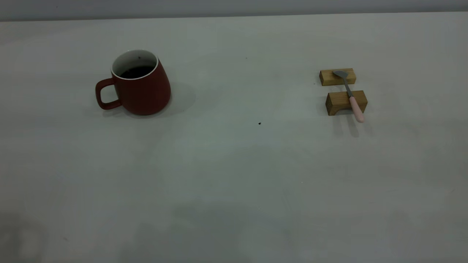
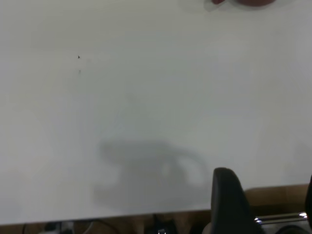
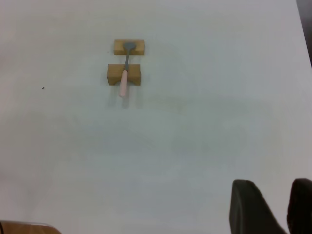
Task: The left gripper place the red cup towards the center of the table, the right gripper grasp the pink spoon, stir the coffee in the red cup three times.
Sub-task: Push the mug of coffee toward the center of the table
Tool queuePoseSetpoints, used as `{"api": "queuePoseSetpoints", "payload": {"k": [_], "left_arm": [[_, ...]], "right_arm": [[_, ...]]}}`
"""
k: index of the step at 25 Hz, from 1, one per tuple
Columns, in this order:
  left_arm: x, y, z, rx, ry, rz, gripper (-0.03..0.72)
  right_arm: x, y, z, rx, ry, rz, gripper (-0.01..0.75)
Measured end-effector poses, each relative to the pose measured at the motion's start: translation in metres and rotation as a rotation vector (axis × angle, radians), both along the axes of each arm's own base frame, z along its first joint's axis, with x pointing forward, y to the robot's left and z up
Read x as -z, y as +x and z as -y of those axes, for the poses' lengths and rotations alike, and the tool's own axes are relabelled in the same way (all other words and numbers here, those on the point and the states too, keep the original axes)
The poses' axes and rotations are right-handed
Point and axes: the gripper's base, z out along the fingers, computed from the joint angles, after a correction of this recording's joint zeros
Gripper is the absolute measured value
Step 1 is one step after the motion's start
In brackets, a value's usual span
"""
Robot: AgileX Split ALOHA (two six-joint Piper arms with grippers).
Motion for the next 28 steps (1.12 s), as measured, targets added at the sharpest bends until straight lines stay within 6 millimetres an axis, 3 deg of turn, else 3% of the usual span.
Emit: {"api": "queuePoseSetpoints", "payload": {"k": [9, 20, 28], "left_arm": [[0.065, 0.095, 0.004, 0.069, 0.049, -0.175, 0.447], [0.110, 0.226, 0.001, 0.329, 0.266, -0.240, 0.447], [0.152, 0.283, 0.003, 0.638, 0.382, -0.337, 0.447]], "right_arm": [[0.000, 0.000, 0.000, 0.000, 0.000, 0.000, 0.237], [0.000, 0.000, 0.000, 0.000, 0.000, 0.000, 0.237], [0.000, 0.000, 0.000, 0.000, 0.000, 0.000, 0.237]]}}
